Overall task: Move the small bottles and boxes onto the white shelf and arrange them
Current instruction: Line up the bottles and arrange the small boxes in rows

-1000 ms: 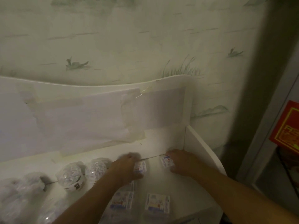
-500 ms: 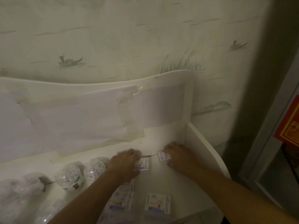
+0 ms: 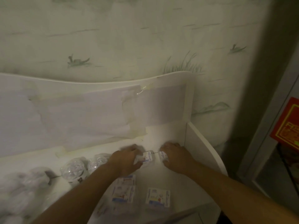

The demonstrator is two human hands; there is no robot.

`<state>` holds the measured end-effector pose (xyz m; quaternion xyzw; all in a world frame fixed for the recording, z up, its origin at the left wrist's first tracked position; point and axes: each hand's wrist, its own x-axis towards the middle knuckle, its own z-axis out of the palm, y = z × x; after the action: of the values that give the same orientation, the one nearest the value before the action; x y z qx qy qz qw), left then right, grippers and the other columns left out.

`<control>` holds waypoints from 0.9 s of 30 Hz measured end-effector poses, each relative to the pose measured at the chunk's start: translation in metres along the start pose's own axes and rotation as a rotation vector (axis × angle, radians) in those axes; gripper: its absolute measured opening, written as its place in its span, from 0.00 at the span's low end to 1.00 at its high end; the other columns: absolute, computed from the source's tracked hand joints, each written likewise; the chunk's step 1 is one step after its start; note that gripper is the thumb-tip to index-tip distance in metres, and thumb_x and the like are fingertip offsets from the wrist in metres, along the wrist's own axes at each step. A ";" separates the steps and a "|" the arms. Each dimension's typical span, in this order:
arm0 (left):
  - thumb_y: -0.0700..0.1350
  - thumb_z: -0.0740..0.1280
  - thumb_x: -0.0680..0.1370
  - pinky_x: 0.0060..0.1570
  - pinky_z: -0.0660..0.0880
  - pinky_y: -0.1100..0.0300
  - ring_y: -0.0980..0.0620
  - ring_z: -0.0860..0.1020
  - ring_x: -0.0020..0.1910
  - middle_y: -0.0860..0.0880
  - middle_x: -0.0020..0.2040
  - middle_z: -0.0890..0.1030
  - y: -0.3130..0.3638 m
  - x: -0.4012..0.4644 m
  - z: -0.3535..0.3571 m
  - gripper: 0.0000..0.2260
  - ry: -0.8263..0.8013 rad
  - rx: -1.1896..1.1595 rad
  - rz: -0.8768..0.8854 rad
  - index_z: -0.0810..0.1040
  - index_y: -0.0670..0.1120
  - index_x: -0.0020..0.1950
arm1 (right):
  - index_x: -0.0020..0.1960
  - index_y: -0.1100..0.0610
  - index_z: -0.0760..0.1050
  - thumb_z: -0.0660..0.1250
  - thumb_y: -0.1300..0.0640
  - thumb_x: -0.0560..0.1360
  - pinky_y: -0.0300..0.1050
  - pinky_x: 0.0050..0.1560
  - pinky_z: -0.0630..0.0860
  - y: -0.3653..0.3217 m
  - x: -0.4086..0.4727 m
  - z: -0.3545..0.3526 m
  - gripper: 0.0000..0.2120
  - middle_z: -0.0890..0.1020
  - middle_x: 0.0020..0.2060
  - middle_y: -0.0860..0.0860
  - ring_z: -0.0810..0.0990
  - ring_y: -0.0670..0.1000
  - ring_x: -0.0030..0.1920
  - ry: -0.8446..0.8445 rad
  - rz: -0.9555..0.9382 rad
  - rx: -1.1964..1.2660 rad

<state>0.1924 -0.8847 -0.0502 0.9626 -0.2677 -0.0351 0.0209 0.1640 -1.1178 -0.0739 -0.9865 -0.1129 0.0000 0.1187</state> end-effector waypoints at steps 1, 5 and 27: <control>0.61 0.61 0.78 0.60 0.73 0.57 0.53 0.73 0.63 0.56 0.70 0.69 -0.003 -0.005 -0.003 0.20 -0.044 -0.008 0.014 0.69 0.57 0.68 | 0.72 0.49 0.65 0.62 0.49 0.77 0.50 0.68 0.66 -0.007 -0.002 -0.002 0.24 0.65 0.73 0.49 0.63 0.55 0.72 -0.006 -0.025 0.003; 0.73 0.53 0.70 0.58 0.72 0.62 0.56 0.77 0.55 0.57 0.67 0.72 -0.004 -0.029 -0.021 0.31 -0.193 -0.145 -0.009 0.70 0.60 0.68 | 0.72 0.48 0.66 0.62 0.47 0.77 0.49 0.67 0.66 -0.032 -0.016 -0.003 0.24 0.66 0.72 0.48 0.65 0.53 0.71 0.014 -0.080 0.027; 0.64 0.70 0.70 0.60 0.71 0.58 0.52 0.74 0.63 0.56 0.67 0.74 0.006 -0.067 -0.030 0.32 -0.133 0.015 0.104 0.64 0.58 0.71 | 0.74 0.46 0.63 0.69 0.36 0.71 0.48 0.64 0.69 -0.052 -0.072 0.014 0.36 0.73 0.68 0.49 0.71 0.52 0.67 -0.273 -0.071 0.048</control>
<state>0.1341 -0.8546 -0.0156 0.9430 -0.3186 -0.0956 -0.0023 0.0815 -1.0815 -0.0772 -0.9695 -0.1630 0.1326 0.1259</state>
